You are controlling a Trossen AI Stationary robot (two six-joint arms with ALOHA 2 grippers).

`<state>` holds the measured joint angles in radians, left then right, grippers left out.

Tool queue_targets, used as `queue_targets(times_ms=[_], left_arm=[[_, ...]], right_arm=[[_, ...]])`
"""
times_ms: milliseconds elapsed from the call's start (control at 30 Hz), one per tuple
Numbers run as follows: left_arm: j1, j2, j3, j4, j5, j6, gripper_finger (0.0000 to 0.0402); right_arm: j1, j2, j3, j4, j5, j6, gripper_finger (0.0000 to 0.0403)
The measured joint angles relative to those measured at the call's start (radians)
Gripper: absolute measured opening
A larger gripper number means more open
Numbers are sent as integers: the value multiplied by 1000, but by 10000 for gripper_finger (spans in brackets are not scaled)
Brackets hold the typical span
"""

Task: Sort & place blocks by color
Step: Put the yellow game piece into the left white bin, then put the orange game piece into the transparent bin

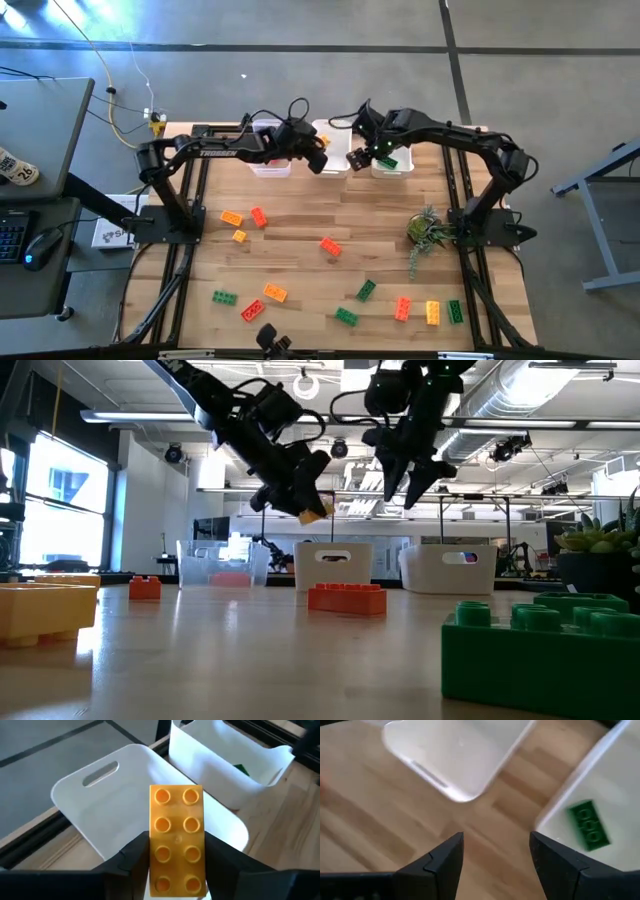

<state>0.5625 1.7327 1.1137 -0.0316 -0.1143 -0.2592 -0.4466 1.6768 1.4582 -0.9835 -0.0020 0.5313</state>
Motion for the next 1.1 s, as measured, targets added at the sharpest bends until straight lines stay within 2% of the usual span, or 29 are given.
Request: queue_targets(times_ms=[300,467,700,900,1100], left_arm=[[8,78,1,6,28,10,135],[20,93,0,-1,27,34,147],[28,94,0,0,40,103,174],[26,94,0,0,100,132,200],[26,69,0,-6,118,132,207]], right_arm=[[130,0,0,10,-11,166,213],[208,0,0,29,-22,230,213],[331,0,0,125,-22,238,213],[424,0,0,156,-20,220,213],[476,0,0,171,17,203,213]])
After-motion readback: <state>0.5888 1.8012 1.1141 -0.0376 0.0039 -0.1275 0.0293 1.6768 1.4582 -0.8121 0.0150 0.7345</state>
